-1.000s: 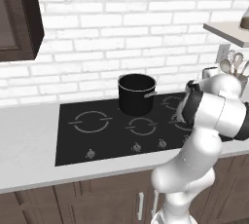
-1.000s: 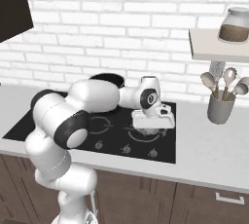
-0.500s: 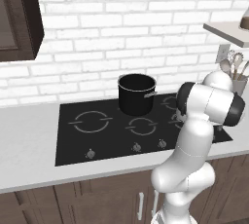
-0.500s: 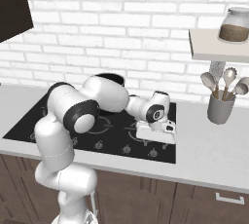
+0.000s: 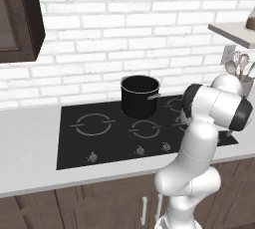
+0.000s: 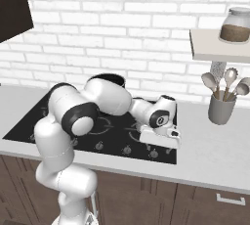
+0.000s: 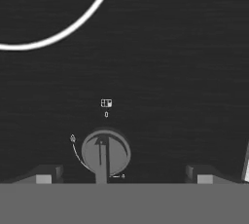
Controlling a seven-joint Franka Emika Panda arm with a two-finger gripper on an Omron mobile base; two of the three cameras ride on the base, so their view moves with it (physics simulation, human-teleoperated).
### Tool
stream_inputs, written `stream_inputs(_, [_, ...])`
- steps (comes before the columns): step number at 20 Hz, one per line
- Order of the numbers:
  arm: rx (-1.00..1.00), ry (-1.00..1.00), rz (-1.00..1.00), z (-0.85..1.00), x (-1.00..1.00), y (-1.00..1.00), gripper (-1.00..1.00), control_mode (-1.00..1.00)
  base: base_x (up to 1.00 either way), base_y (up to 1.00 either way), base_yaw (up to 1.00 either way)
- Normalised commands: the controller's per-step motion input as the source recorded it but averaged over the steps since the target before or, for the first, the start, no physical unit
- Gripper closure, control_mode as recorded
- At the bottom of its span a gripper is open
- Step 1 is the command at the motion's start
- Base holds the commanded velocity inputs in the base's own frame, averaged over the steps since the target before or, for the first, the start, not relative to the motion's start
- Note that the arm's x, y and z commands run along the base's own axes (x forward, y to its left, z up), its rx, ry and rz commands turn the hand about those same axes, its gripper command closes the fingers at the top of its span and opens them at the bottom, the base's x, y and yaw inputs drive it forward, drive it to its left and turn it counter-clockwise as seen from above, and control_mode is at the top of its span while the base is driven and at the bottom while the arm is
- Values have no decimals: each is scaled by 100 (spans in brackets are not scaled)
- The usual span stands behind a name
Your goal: Pick the kettle from the counter and place it on a stove burner. Then turn the burner on.
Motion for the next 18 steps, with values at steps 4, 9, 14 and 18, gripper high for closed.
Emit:
stream_inputs(4, [0,0,0,-6,0,4,-100,-100,0,0,0])
stream_inputs(9, [0,-7,0,-9,4,18,-100,-100,0,0,0])
stream_inputs(14, [0,-6,0,0,1,1,100,-100,0,0,0])
stream_inputs(18, [0,0,0,0,0,0,100,-100,0,0,0])
